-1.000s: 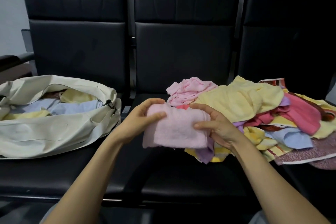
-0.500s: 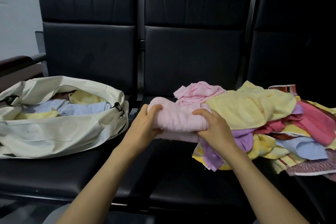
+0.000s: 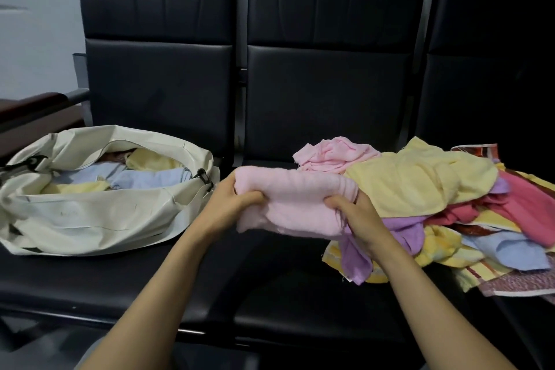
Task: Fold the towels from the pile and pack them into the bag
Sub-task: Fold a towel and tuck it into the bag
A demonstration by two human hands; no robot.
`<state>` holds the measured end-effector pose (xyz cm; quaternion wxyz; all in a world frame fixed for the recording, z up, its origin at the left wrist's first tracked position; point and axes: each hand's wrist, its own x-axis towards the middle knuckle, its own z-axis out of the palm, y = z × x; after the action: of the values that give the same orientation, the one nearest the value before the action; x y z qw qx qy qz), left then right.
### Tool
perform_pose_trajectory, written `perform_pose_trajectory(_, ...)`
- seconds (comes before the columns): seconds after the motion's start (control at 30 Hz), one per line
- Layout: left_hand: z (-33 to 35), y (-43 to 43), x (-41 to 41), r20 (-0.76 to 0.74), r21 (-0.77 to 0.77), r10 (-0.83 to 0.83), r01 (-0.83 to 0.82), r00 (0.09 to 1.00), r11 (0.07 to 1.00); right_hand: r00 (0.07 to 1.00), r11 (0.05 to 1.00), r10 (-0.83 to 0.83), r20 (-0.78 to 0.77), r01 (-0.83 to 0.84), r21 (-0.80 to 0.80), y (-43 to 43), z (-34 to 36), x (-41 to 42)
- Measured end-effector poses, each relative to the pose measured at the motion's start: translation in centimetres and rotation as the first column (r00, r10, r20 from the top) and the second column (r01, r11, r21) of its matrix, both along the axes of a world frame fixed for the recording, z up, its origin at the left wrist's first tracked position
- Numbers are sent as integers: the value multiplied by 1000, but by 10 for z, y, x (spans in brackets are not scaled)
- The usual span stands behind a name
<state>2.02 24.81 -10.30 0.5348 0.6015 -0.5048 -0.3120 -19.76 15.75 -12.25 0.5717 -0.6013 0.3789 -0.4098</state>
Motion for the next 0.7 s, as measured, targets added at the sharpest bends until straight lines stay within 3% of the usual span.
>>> perform_pose_trajectory(0.1, -7, -2, -6, -57, 39, 22, -19, 998, 999, 990, 995, -89, -113, 82, -65, 2, -7, 11)
perform_pose_trajectory(0.2, -19, -4, -10, 9, 184, 61, -61, 998, 981, 956, 994, -100, -276, 86, -61, -1, -20, 15)
perform_pose_trajectory(0.33, -28, -7, -1, -206, 311, 67, 1, 976, 950, 979, 965, 126, -164, -82, 248, -8, -33, 11)
perform_pose_trajectory(0.43, -15, -5, 15, -270, 367, -51, 152, 961, 918, 949, 956, 201, -241, -137, 259, -11, -35, 18)
perform_pose_trajectory(0.6, 20, 0, 71, -55, 283, -84, 96, 995, 954, 967, 941, 230, -106, -193, 278, -29, -1, 78)
perform_pose_trajectory(0.7, 37, 3, 127, 32, 278, -71, 60, 997, 959, 937, 920, 331, -110, -294, 258, -44, 26, 128)
